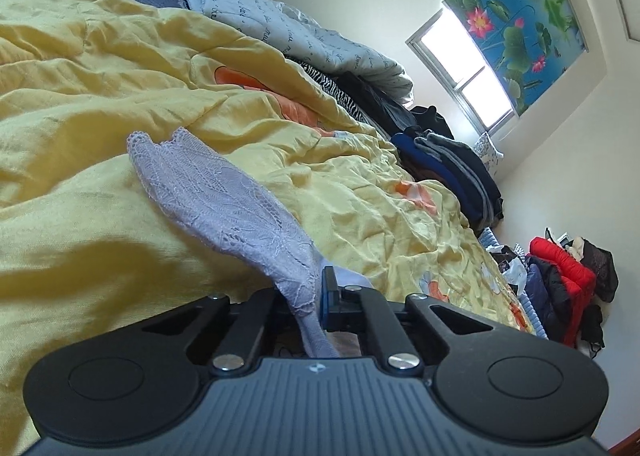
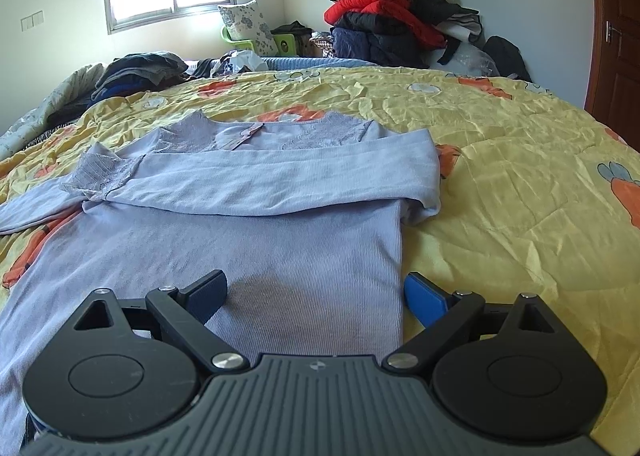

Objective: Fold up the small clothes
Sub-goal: 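Lift the held sleeve off the bedspread with the left gripper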

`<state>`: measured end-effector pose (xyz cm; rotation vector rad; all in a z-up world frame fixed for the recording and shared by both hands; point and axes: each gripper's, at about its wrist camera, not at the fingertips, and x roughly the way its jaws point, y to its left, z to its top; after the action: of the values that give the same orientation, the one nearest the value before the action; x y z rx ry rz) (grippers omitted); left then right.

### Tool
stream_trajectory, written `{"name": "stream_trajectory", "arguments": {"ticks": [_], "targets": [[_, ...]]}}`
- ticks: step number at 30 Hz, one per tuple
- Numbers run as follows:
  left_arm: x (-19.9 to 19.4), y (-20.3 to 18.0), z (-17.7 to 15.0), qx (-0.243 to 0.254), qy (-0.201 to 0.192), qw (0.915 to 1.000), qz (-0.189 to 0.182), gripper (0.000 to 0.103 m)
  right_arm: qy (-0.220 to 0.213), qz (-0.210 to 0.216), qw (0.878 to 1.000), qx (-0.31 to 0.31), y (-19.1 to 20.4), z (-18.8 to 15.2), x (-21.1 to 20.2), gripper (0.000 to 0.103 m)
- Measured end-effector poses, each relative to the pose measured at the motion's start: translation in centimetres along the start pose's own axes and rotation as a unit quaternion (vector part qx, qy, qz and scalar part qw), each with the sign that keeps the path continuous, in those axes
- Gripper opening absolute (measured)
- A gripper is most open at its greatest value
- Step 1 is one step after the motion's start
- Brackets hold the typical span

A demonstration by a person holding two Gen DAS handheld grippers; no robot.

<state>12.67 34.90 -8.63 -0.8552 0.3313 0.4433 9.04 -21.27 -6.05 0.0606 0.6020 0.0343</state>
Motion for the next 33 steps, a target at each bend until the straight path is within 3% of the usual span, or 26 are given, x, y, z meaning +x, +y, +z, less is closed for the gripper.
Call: {"name": "stream_trajectory", "arguments": {"ticks": [16,24,33], "targets": [[-1.5,-2.8,-0.4,0.061,-0.021,0.9978,0.014,0.003,0.002,0.002,1.000,0.002,-0.1,0.0,0.1,0.095],[-3.3,-7.4,-1.4,0.122,-0.030,0.9917,-0.030,0.003,0.002,0.002,1.000,0.003,-0.1,0.0,0.1,0.095],[-4.6,-12.9,-4.6,0.187,-0.023,0.9785,-0.084,0.003,0.001,0.008,1.000,0.010,-0.2,-0.1,0.2,0.095]]}}
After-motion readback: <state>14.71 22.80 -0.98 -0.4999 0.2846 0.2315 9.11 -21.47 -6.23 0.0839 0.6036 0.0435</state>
